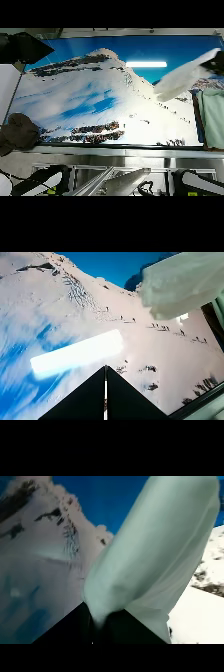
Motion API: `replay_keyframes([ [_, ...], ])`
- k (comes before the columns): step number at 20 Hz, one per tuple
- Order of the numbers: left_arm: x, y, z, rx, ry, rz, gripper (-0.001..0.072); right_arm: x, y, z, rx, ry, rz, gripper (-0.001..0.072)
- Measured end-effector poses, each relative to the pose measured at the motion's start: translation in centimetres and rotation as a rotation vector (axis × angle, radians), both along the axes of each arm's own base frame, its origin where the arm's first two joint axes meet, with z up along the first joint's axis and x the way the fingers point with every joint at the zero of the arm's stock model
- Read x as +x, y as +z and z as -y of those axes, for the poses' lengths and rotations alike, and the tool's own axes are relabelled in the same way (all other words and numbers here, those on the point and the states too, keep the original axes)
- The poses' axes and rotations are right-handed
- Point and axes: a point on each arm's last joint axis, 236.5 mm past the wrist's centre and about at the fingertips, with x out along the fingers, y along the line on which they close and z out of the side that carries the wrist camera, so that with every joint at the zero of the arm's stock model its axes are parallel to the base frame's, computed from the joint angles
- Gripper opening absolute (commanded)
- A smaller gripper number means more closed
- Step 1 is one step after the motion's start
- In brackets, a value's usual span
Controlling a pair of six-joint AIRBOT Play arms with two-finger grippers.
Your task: Fold the shirts.
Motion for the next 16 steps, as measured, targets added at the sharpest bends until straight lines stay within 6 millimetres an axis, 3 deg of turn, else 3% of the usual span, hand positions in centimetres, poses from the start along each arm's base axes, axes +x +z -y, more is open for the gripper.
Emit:
replay_keyframes([
  [3,0.0,0.0,0.0,0.000,-0.001,0.000,0.0014,-2.5,1.7,6.9,-0.012,-0.161,0.023,0.0021],
  [7,-0.1,-0.2,0.0,0.006,-0.005,-0.006,0.0014,-6.1,3.5,13.0,-0.033,-0.325,0.051,0.0021],
  [12,-0.4,-0.4,0.0,0.011,-0.010,-0.017,0.0014,-9.6,3.9,16.4,-0.056,-0.432,0.020,0.0022],
  [16,-0.3,-0.3,0.0,0.009,-0.009,-0.014,0.0014,-12.6,1.7,17.5,-0.068,-0.516,-0.121,0.0021],
])
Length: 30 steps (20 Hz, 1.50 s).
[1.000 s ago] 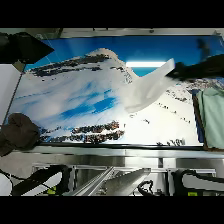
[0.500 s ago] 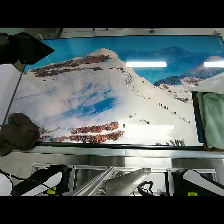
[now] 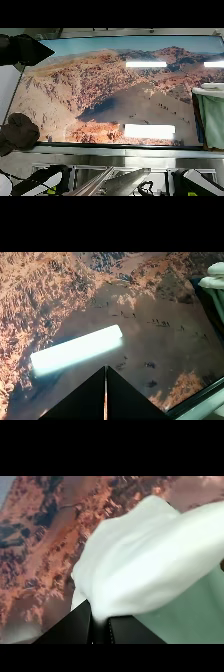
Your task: Fold the shirts.
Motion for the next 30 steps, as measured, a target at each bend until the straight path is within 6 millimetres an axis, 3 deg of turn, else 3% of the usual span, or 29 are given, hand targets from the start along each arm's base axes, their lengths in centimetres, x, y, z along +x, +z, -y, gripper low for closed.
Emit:
replay_keyframes([
  [5,0.1,0.1,0.0,0.002,-0.003,0.012,0.0014,-6.1,-5.8,-1.4,0.131,-0.151,-0.263,0.0035],
  [6,0.2,0.2,0.0,0.002,-0.004,0.015,0.0014,-7.3,-6.9,-1.8,0.156,-0.185,-0.311,0.0162],
  [7,0.2,0.2,0.0,0.004,-0.006,0.019,0.0014,-8.5,-8.2,-2.2,0.181,-0.214,-0.359,0.0511],
  [8,0.2,0.2,0.0,0.006,-0.007,0.022,0.0014,-9.4,-9.4,-2.7,0.207,-0.235,-0.401,0.0699],
  [10,0.2,0.3,0.0,0.008,-0.009,0.025,0.0014,-10.6,-11.2,-3.3,0.247,-0.259,-0.462,0.0698],
  [13,0.3,0.3,0.0,0.009,-0.010,0.028,0.0014,-11.0,-12.3,-3.8,0.290,-0.275,-0.485,0.0694],
  [14,0.3,0.3,0.0,0.007,-0.009,0.031,0.0014,-10.4,-12.2,-3.9,0.298,-0.273,-0.462,0.0648],
  [16,0.4,0.4,0.0,0.006,-0.008,0.034,0.0014,-8.4,-11.1,-4.2,0.319,-0.251,-0.376,0.0270],
  [17,0.4,0.5,0.0,0.004,-0.006,0.038,0.0014,-7.0,-10.1,-4.6,0.324,-0.215,-0.312,0.0179],
  [18,0.5,0.5,0.0,0.003,-0.006,0.040,0.0014,-5.6,-9.2,-5.1,0.326,-0.174,-0.250,0.0025],
  [21,0.5,0.2,0.3,-0.001,-0.007,0.036,0.0014,-2.0,-6.7,-7.8,0.281,-0.017,-0.126,0.0023],
  [24,0.2,-2.0,1.5,-0.017,-0.022,-0.005,0.0014,0.9,-5.3,-12.9,0.196,0.182,-0.069,0.0022],
  [26,-0.7,-4.7,3.0,-0.032,-0.048,-0.056,0.0014,2.1,-4.4,-17.9,0.143,0.336,-0.032,0.0022],
  [30,-4.0,-11.6,7.0,-0.062,-0.114,-0.157,0.0014,1.5,-3.6,-28.9,0.062,0.634,0.042,0.0023],
])
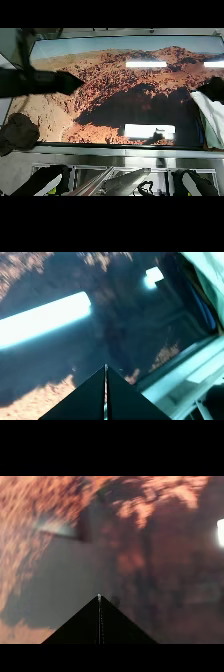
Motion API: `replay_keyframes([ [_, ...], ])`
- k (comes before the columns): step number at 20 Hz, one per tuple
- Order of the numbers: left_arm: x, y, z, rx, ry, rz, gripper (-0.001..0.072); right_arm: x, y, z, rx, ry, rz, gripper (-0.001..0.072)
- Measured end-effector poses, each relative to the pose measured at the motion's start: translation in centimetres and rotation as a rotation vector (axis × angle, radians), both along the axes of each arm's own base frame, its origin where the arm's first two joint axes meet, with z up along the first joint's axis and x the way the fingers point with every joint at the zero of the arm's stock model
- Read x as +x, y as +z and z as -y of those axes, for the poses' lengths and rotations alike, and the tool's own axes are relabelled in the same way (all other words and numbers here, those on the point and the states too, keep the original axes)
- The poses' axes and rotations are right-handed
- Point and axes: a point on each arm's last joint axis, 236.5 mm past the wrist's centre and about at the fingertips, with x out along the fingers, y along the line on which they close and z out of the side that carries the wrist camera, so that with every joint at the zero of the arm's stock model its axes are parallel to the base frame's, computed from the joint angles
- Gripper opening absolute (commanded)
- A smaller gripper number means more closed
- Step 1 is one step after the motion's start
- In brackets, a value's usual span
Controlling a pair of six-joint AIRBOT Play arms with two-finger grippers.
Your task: Fold the shirts.
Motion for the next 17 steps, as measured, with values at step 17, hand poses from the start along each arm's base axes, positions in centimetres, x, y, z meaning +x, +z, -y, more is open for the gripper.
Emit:
replay_keyframes([
  [17,-5.2,-8.8,3.8,-0.095,-0.005,-0.048,0.0014,-4.3,-1.6,-11.1,-0.046,0.337,0.056,0.0024],
])
